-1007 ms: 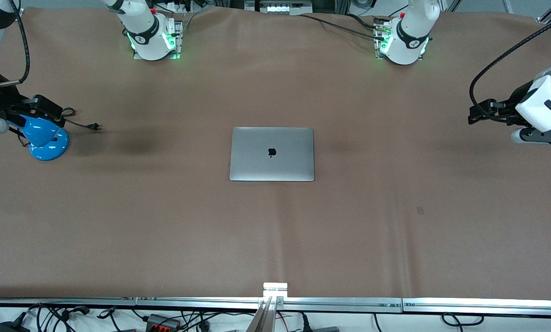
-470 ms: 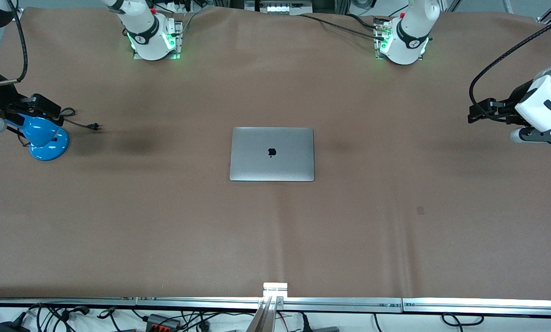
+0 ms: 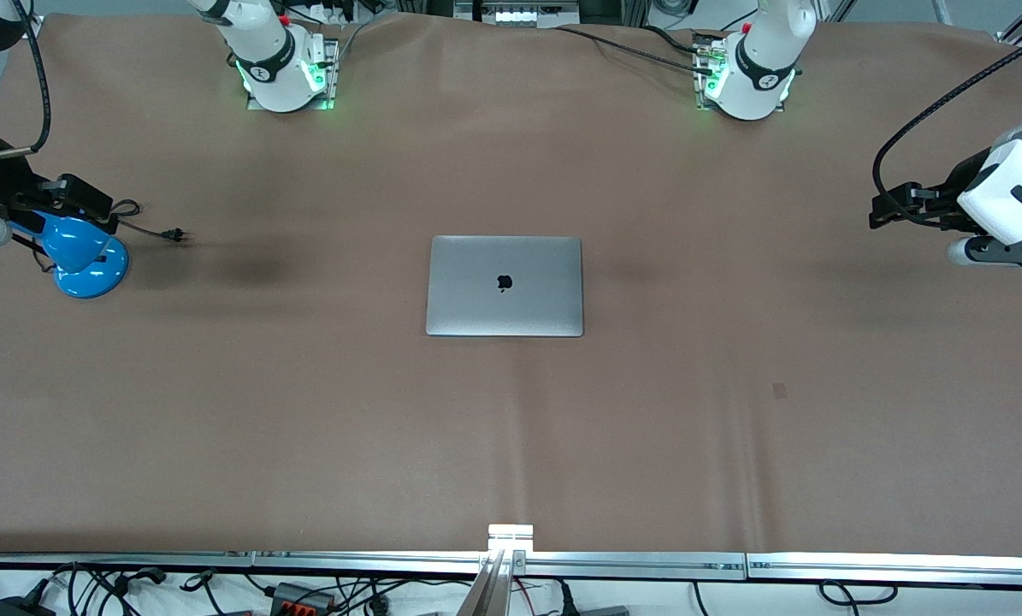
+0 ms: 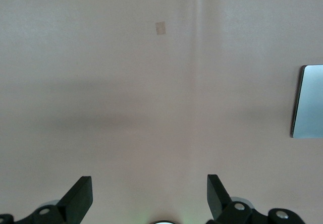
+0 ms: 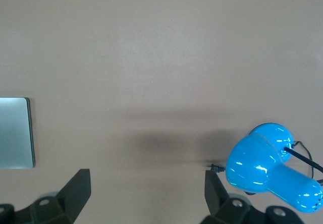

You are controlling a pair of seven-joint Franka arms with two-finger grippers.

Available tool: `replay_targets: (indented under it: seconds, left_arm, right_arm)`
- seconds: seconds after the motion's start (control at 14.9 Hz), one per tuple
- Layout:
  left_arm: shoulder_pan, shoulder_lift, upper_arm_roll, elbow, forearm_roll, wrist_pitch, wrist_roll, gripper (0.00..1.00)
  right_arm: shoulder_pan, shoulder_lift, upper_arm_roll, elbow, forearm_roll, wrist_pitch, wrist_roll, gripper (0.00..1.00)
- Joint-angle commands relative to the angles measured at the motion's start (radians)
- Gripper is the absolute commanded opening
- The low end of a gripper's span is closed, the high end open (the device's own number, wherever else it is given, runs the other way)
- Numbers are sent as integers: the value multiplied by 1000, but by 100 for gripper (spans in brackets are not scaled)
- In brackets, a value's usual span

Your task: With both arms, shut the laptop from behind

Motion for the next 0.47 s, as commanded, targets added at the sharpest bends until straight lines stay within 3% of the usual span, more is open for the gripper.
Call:
replay_targets:
  seconds: [0.0, 0.2, 0.4]
  left_arm:
    - [5, -19, 1, -10, -17, -11, -5, 100]
    - [6, -19, 1, -11, -17, -12, -5, 100]
    - [8, -17, 1, -11, -17, -12, -5, 100]
  right_arm:
    - [-35, -13, 31, -3, -3, -10, -10, 100]
    - [-56, -13, 44, -3, -3, -12, -10, 100]
    - [-107, -16, 100, -3, -3, -18, -10, 100]
